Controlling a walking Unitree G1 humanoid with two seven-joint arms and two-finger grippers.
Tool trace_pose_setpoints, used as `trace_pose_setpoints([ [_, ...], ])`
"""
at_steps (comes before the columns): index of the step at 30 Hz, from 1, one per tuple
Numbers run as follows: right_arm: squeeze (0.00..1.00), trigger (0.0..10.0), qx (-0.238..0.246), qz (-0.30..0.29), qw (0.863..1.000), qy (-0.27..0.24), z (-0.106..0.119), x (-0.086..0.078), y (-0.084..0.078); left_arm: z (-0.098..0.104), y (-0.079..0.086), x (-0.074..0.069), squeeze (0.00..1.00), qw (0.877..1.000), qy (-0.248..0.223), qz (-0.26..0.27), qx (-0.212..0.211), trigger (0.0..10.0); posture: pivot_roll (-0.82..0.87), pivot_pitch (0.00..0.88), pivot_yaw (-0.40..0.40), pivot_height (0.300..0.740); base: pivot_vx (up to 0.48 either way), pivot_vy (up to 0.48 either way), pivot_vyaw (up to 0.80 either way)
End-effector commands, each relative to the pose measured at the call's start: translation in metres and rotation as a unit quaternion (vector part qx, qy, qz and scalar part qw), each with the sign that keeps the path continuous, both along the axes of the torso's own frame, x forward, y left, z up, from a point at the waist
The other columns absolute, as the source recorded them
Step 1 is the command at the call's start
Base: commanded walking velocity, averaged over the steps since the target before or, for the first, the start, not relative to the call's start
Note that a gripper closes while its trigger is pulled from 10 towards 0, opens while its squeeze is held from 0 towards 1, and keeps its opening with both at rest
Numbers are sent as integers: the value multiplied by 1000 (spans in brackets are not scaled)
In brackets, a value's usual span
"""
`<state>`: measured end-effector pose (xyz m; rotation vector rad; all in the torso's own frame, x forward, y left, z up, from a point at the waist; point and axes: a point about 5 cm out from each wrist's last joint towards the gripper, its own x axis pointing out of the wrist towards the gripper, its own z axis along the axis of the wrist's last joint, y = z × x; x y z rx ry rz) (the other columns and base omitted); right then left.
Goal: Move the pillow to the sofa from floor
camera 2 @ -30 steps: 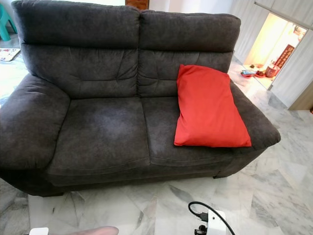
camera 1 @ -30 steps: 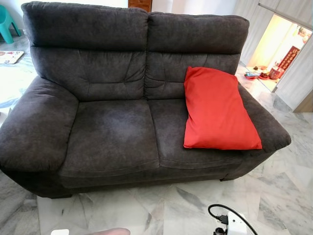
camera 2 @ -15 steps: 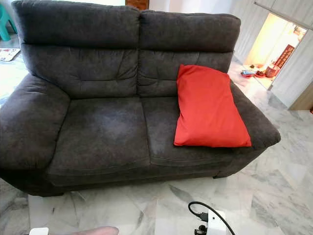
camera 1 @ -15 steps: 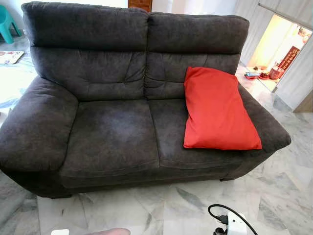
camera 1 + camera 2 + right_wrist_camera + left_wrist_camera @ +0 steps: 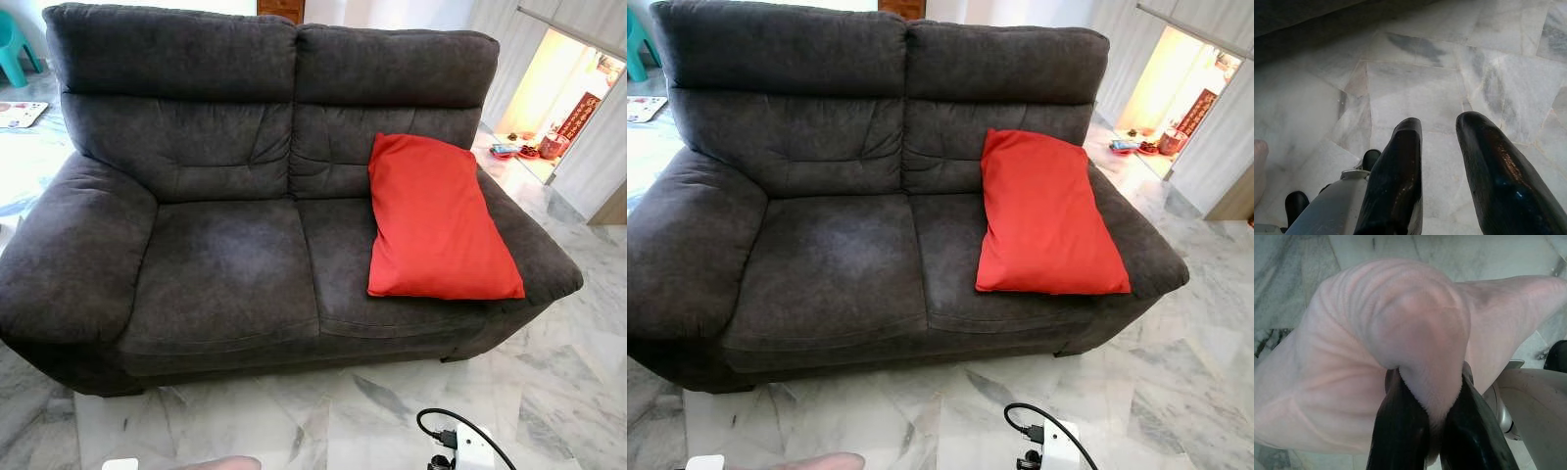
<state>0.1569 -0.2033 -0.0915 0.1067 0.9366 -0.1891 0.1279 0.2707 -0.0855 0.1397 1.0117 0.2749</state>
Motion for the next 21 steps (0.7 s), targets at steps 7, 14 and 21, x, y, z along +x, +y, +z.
trace_pose_setpoints([
  [7,0,10000,79,-95,992,-2,-2,-18,-24,15,35,3,0,999,6,-34,24,10000,-22,0,16,740,0,0,0],
  [14,0,10000,80,-98,992,-2,-3,-20,-23,15,36,2,0,999,6,-32,25,10000,-15,0,13,740,0,0,0],
  [21,0,10000,80,-97,992,-3,-2,-19,-24,15,35,2,0,999,5,-31,24,10000,-8,0,6,740,0,0,0],
])
